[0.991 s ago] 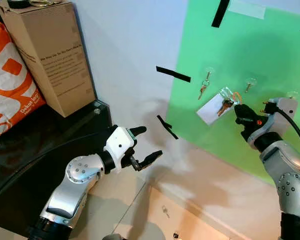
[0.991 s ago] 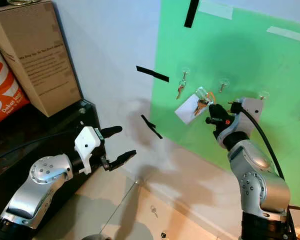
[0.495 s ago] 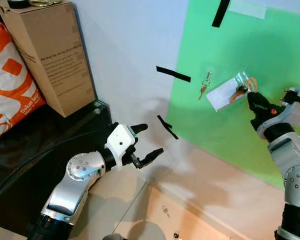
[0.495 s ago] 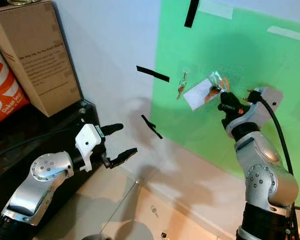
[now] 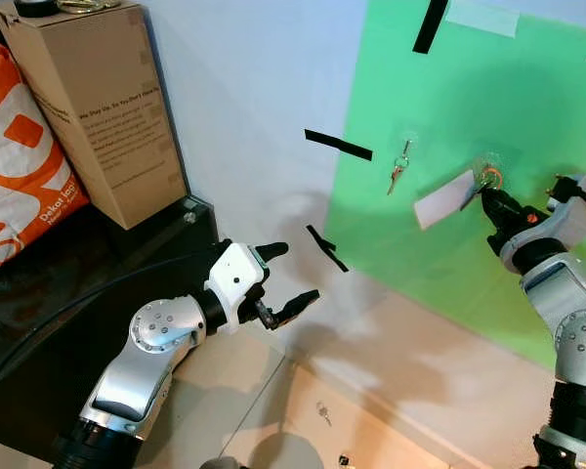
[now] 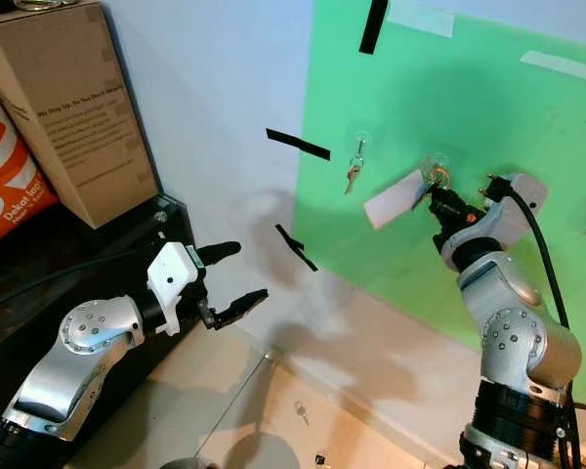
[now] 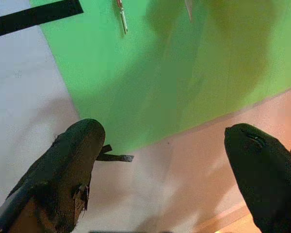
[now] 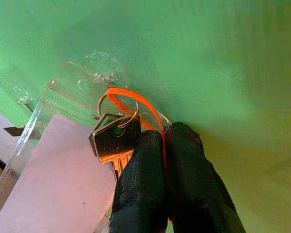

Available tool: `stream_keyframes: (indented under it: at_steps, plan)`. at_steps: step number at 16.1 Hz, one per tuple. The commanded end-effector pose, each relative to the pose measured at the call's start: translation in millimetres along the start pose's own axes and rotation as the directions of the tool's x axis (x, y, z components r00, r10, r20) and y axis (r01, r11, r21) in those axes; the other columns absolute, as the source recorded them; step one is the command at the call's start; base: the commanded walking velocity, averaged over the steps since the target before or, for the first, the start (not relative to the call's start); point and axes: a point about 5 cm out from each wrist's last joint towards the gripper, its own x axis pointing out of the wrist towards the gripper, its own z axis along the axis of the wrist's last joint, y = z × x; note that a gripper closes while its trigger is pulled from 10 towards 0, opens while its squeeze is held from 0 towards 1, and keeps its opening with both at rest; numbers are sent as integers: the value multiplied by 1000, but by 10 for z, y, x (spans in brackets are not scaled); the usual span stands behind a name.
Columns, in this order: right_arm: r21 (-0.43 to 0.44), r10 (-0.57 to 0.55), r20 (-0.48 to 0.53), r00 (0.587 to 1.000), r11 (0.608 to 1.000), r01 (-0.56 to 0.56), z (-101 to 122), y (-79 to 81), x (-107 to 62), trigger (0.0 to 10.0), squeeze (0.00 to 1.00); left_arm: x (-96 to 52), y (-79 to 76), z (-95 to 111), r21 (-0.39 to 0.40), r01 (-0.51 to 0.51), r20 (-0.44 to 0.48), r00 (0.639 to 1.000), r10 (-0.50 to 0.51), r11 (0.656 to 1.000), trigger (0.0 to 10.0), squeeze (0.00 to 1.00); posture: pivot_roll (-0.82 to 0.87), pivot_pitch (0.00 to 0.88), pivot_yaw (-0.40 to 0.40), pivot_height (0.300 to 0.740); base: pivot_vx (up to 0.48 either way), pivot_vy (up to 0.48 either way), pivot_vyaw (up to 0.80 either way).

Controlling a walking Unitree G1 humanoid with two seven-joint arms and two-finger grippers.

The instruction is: Hang keys on a hook

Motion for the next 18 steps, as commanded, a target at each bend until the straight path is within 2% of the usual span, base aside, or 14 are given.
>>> stream_keyframes:
  at_steps: [1, 6, 8, 10, 13, 15, 16, 18]
  plan:
    - [-2, -31, -19, 999, 1000, 30, 11, -67, 14, 10000, 0, 2, -4, 48, 15, 8, 9, 1000, -8, 1000, 10000, 290, 28, 0, -25, 740, 0, 0, 0]
    - [-31, -13, -44, 999, 999, 11, -19, -46, 13, 10000, 0, 0, -9, 47, 14, 10, 7, 1000, -10, 1000, 10000, 290, 28, 0, -25, 740, 0, 0, 0]
    - [-46, -15, -86, 996, 999, 11, -84, -54, -1, 10000, 0, 2, -8, 48, 13, 10, 7, 1000, -10, 1000, 10000, 290, 28, 0, -25, 740, 0, 0, 0]
    - [-131, -25, -112, 993, 991, 10, -143, -70, -33, 10000, 0, 5, -7, 49, 14, 10, 7, 1000, -10, 1000, 10000, 290, 28, 0, -26, 740, 0, 0, 0]
    - [-170, -30, -120, 992, 985, 9, -171, -74, -52, 10000, 0, 6, -8, 51, 14, 11, 7, 1000, -11, 1000, 10000, 294, 28, 0, -26, 740, 0, 0, 0]
    - [-175, -20, -96, 995, 985, 3, -155, -58, -66, 10000, 0, 6, -10, 48, 17, 12, 6, 1000, -12, 1000, 10000, 290, 29, 0, -26, 740, 0, 0, 0]
    - [-213, 1, -45, 999, 977, -10, -98, -36, -86, 10000, 0, 4, -13, 47, 19, 12, 7, 1000, -12, 1000, 10000, 294, 31, 0, -28, 740, 0, 0, 0]
    - [-266, 23, -15, 1000, 964, -26, -56, -7, -110, 10000, 0, 2, -16, 46, 20, 13, 8, 1000, -13, 1000, 10000, 290, 30, 0, -27, 740, 0, 0, 0]
